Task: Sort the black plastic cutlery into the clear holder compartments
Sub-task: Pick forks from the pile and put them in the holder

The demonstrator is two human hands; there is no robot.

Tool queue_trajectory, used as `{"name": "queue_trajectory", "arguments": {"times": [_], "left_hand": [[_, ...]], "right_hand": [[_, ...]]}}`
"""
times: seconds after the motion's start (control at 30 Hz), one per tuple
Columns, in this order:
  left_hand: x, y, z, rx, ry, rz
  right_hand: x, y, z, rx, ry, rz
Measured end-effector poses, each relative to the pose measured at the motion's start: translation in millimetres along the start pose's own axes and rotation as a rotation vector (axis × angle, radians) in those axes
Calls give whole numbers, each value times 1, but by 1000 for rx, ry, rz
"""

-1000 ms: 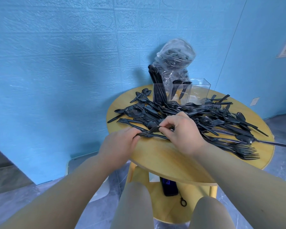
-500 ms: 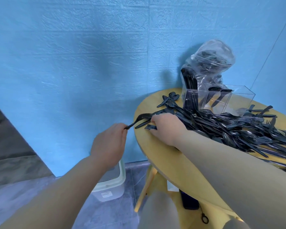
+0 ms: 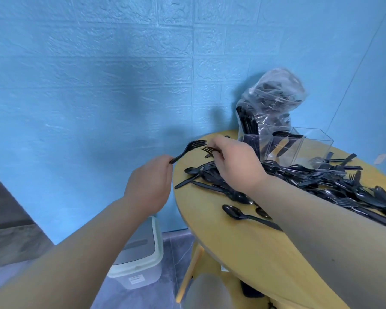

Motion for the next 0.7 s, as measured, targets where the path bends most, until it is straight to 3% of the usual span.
{"name": "queue_trajectory", "arguments": {"times": [0.23,0.43,0.7], "left_hand": [[24,-79,-8,-35,-13,-115],[24,-148,-19,-43,30,-235],[15,-190,-26,22,100,-371]], "right_hand": [[-25,-34,92,160,-267,-169],[-67,-77,119,599,-371,-504],[-98,-100,131,611,-499,-639]]}}
Point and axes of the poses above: each hand's wrist, its own x-axis towards the middle knuckle, its own z-axis out of the back of the hand, y = z × x, the point moved 6 cm from there along x, towards the middle knuckle, and after that the axes turned 5 degrees about x, right-handed, at the moved point
